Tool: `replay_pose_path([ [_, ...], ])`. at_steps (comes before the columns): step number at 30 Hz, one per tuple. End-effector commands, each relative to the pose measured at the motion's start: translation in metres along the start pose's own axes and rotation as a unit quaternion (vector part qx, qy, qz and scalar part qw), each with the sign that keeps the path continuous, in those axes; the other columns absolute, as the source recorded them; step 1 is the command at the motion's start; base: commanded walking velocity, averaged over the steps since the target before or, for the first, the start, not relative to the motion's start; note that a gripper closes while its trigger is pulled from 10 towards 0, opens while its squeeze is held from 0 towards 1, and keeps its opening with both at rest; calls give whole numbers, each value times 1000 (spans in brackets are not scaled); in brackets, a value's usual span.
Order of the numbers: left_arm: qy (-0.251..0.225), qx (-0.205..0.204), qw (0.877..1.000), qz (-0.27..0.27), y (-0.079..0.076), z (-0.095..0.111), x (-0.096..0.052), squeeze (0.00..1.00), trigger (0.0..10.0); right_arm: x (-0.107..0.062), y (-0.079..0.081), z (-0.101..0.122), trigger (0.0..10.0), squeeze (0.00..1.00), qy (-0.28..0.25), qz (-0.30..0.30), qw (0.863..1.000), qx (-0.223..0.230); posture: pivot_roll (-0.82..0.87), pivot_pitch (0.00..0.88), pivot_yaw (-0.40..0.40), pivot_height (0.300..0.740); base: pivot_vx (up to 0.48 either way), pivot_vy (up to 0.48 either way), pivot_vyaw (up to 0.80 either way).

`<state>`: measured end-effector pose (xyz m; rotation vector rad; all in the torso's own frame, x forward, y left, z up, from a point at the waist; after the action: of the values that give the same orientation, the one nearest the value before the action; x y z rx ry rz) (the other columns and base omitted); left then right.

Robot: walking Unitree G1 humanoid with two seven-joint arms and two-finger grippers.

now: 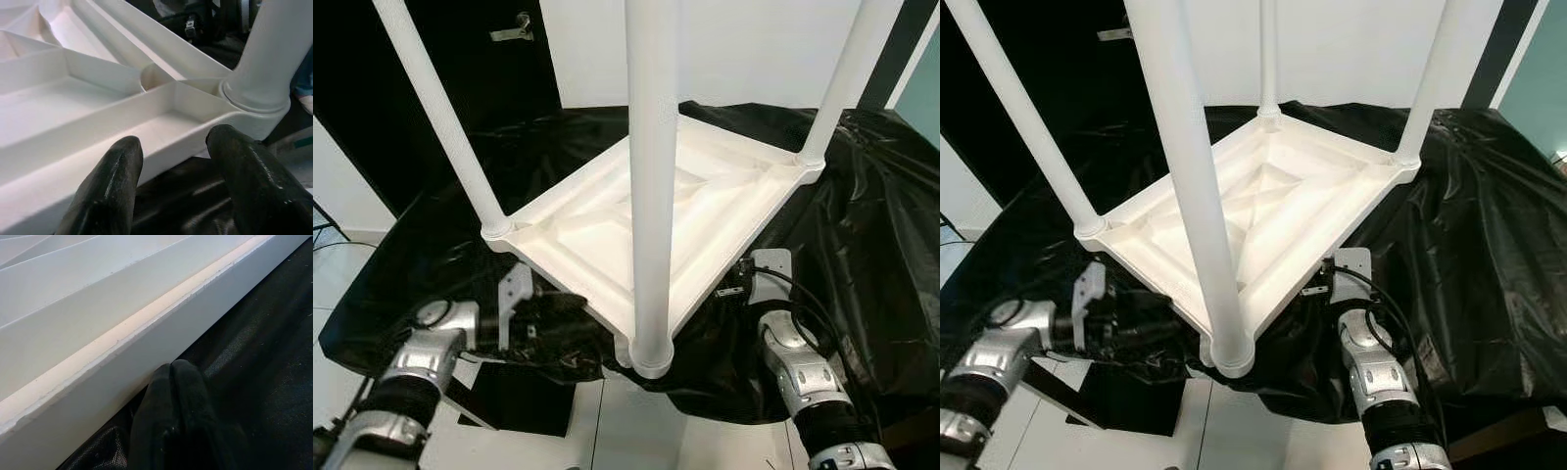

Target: Building children table

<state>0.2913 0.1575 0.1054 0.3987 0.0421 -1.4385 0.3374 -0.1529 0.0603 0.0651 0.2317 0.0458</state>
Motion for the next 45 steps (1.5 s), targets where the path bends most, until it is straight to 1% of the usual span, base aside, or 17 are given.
replay_pose_path([
  [1,-8,5,998,-58,-11,-1,-1,78,10000,-13,3,-52,10000,0,104,1,995,2,-106,4,55,740,0,0,0],
  [11,4,48,996,-69,-14,-7,16,78,10000,-15,6,-55,10000,0,108,3,994,4,-114,9,59,740,0,0,0],
  [18,3,78,995,-56,-5,-1,29,78,10000,-17,7,-56,10000,0,111,2,994,5,-120,7,65,740,0,0,0],
  [21,40,87,993,-62,-6,-10,31,82,10000,-17,7,-57,10000,0,111,2,994,5,-120,6,66,740,0,0,0],
  [25,132,99,984,-72,-7,-33,35,82,10000,-16,10,-56,10000,0,111,4,994,6,-118,4,67,740,0,0,0],
  [29,153,91,981,-78,-10,-40,40,43,10000,-16,11,-55,10000,0,110,5,994,6,-119,5,68,740,0,0,0],
  [30,162,80,980,-82,-12,-43,42,4,8078,-16,11,-55,10000,0,110,5,994,6,-121,6,69,740,0,0,0],
  [31,162,80,980,-82,-12,-43,42,4,8078,-16,11,-55,10000,0,110,5,994,6,-121,6,69,740,0,0,0],
  [32,161,63,982,-79,-14,-44,48,0,1529,-16,12,-54,10000,0,109,5,994,7,-122,6,69,740,0,0,0],
  [33,161,63,982,-79,-14,-44,48,0,1529,-16,12,-54,10000,0,109,5,994,7,-122,6,69,740,0,0,0],
  [34,156,46,984,-76,-16,-43,53,0,0,-17,12,-53,10000,0,107,5,994,8,-124,8,69,740,0,0,0],
  [36,156,46,984,-76,-16,-43,53,0,0,-17,12,-53,10000,0,107,5,994,8,-124,8,69,740,0,0,0],
  [38,145,24,987,-63,-17,-42,63,0,0,-18,12,-48,10000,0,99,2,995,12,-129,10,69,740,0,0,0],
  [39,139,6,990,-37,-16,-42,76,0,0,-23,14,-34,10000,0,74,2,997,6,-132,11,69,740,0,0,0],
  [40,139,6,990,-37,-16,-42,76,0,0,-23,14,-34,10000,0,74,2,997,6,-132,11,69,740,0,0,0],
  [41,139,-8,990,-13,-15,-44,88,0,0,-29,16,-18,10000,0,45,4,999,-1,-142,15,67,740,0,0,0],
  [45,139,-16,990,6,-14,-46,97,0,0,-36,18,-6,10000,0,25,5,1000,-3,-145,15,67,740,0,0,0],
])
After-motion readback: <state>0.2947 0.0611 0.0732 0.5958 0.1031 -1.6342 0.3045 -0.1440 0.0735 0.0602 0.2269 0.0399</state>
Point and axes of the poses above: a point about 5 cm out from each wrist's last joint towards the gripper, its own x axis pointing out of the wrist towards the gripper, its own z axis along the axis of the wrist's last joint, y = z × x, the point moved 4 cm from there along x, pointing out of the wrist towards the gripper, and after that the axes turned 11 degrees about x, right-handed, at the moved point
